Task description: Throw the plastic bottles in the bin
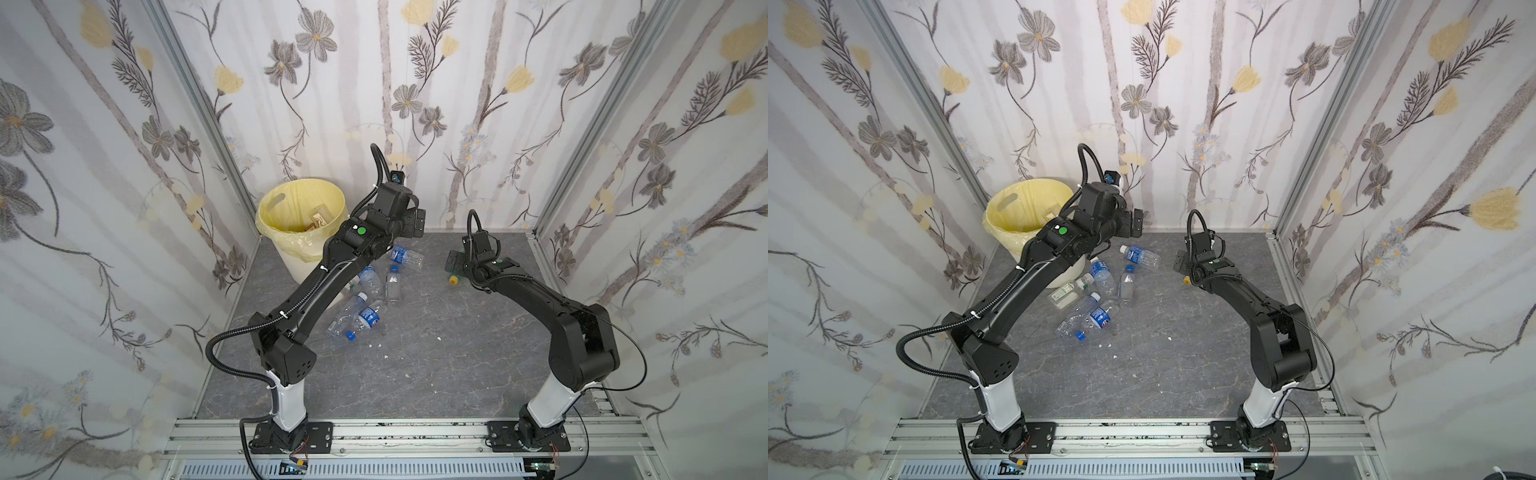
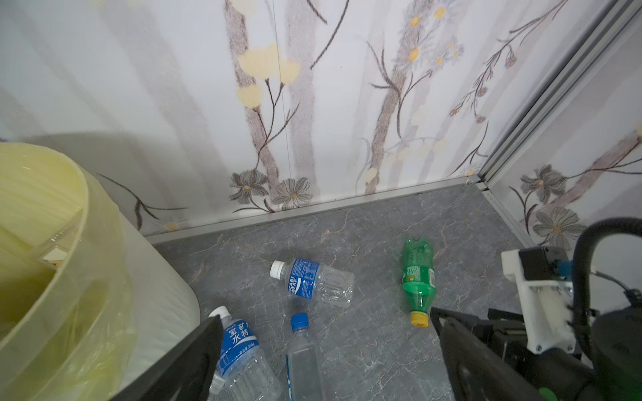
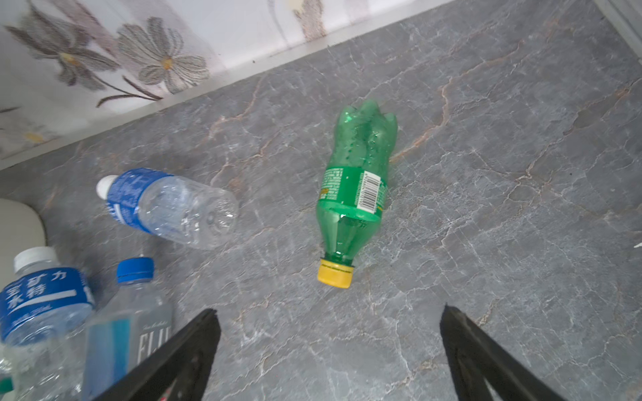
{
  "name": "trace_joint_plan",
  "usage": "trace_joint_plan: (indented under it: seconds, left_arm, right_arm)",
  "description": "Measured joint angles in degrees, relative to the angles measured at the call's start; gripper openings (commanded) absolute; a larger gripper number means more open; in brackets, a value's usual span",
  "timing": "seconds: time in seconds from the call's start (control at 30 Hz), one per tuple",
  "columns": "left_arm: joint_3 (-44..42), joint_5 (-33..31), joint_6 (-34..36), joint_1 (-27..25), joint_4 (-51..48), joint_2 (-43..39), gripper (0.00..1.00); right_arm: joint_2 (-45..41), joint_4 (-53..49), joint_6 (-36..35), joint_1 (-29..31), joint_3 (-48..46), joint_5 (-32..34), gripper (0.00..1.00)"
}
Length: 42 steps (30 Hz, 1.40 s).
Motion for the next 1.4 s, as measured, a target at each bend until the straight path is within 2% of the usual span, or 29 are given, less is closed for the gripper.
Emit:
trace_joint_plan:
  seconds: [0.27, 0.4, 0.53, 0.7, 0.9, 1.13, 1.4]
  left_arm:
    - [-22.05, -0.46, 0.22, -1.29, 12.2, -10.54, 1.0]
    - [-34.01, -1.51, -0.28, -1.33, 21.35, -16.7, 1.0]
    - [-42.16, -1.68, -0.5, -1.4, 29.16, -20.37, 1.0]
    - [-45.27, -3.15, -1.42, -1.46, 35.32, -19.45, 1.0]
    - [-48.02, -3.76, -3.04, -1.11, 35.91, -17.79, 1.0]
    - [-48.39, -3.56, -4.48, -1.11, 36.81, -15.85, 1.0]
    - [-50.16, 0.48, -5.9, -1.01, 36.79, -15.67, 1.0]
  right_arm:
    - [11.37, -0.46, 0.33, -4.33, 8.74, -4.83, 1.0]
    - [16.35, -2.01, 0.15, -4.87, 13.62, -5.03, 1.0]
    - [19.58, -3.8, 0.15, -5.07, 17.33, -5.09, 1.0]
    - [22.51, -5.14, 0.35, -5.42, 20.06, -5.46, 0.99]
    - [24.98, -5.95, 0.68, -5.46, 21.16, -6.49, 0.98]
    - [26.56, -7.52, 1.27, -5.46, 21.31, -6.86, 0.8]
    - [26.62, -7.52, 1.16, -5.46, 21.31, -6.93, 0.71]
